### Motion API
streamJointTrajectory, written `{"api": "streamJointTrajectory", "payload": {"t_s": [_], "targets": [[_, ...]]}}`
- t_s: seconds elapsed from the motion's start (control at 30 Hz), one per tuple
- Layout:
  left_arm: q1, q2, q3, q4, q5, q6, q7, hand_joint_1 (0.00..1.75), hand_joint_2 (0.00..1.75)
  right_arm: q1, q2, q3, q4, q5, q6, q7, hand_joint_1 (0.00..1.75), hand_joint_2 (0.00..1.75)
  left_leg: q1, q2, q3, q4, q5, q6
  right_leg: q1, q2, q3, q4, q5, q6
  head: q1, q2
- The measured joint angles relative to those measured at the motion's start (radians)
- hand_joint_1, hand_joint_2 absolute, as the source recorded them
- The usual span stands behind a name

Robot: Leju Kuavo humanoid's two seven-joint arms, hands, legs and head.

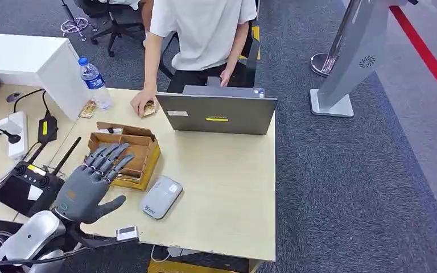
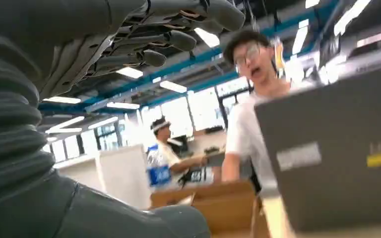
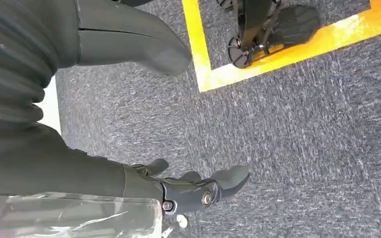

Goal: Pass the card to the sensor for recognition and then transmit it.

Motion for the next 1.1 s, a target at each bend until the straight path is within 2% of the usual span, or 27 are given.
{"api": "streamJointTrajectory", "payload": {"t_s": [0.1,0.27,0.5,0.8,1.1], "targets": [[-0.012,-0.002,0.000,0.069,-0.011,-0.036,0.049,0.00,1.75,-0.001,0.000,0.000,0.000,0.004,0.000,0.003,0.00,1.75,0.000,-0.001,0.000,0.000,0.000,-0.001,0.000,-0.001,0.000,0.000,0.000,0.000,0.000,0.000],[-0.067,-0.027,0.000,0.190,-0.018,-0.051,0.072,0.00,1.75,-0.001,0.000,0.000,0.000,0.008,0.000,0.006,0.00,1.75,0.000,-0.001,0.000,0.000,0.001,-0.001,0.000,-0.001,0.000,0.000,0.002,-0.001,0.000,0.000],[-0.104,-0.053,0.000,0.262,-0.018,-0.051,0.090,0.00,1.75,-0.001,0.000,0.000,0.000,0.012,0.000,0.010,0.00,1.75,0.000,-0.001,0.000,0.000,0.001,-0.001,0.000,-0.001,0.000,0.000,0.002,-0.001,0.000,0.000],[-0.217,-0.127,-0.001,0.404,-0.027,-0.051,0.133,0.00,1.75,-0.004,0.000,0.006,0.000,0.034,0.002,0.011,0.00,1.75,0.000,-0.001,0.000,0.000,0.002,0.000,0.000,-0.001,0.000,0.000,0.002,-0.002,0.000,0.000],[-0.238,-0.161,-0.003,0.464,-0.031,-0.042,0.173,0.00,1.75,-0.004,0.000,0.008,0.000,0.036,0.002,0.014,0.00,1.75,0.000,-0.001,0.000,0.000,0.002,0.000,0.000,-0.001,0.000,0.000,0.002,-0.002,0.000,0.000]]}}
